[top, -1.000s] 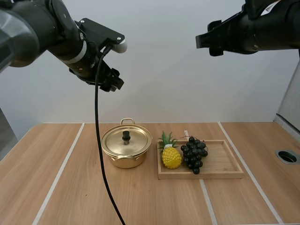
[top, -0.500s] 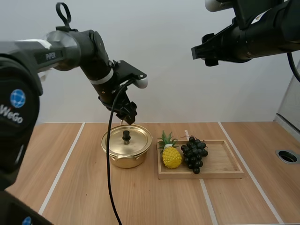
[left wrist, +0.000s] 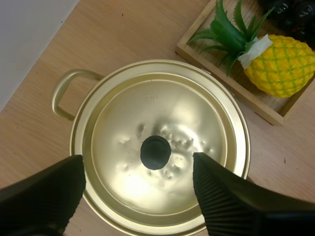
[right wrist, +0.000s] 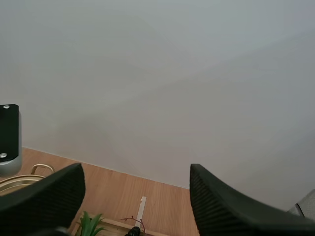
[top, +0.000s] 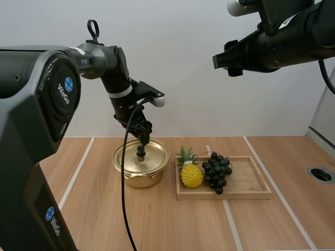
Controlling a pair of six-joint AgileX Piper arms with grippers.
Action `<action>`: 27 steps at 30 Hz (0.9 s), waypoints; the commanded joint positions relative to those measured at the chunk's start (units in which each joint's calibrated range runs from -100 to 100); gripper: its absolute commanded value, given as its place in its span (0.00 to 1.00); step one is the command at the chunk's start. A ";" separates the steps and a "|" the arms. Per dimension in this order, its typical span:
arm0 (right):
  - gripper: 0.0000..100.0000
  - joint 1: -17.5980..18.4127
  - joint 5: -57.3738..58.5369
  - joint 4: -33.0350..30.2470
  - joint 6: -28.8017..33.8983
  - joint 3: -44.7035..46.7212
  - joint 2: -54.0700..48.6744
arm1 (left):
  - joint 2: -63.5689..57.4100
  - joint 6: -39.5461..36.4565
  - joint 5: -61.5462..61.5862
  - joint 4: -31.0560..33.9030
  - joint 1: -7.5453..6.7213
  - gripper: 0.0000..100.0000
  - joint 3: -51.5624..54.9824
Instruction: Open the pot, put the grape inside, and close it
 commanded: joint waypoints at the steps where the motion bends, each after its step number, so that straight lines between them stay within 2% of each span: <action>1: 1.00 -0.24 0.20 0.51 -0.91 -0.41 -0.44 | 1.80 0.11 2.28 -0.08 -0.27 1.00 -2.47; 17: 1.00 -0.24 0.36 0.51 -1.36 -0.41 -0.44 | 8.69 0.18 2.31 -0.08 -0.33 1.00 -4.68; 23: 1.00 -0.24 0.36 0.51 -1.36 -0.41 -0.44 | 10.56 -0.05 2.31 2.34 -1.96 1.00 -4.68; 27: 1.00 -0.24 0.57 0.51 -1.36 -0.41 -0.44 | 11.24 -0.13 2.04 2.60 -2.36 1.00 -4.68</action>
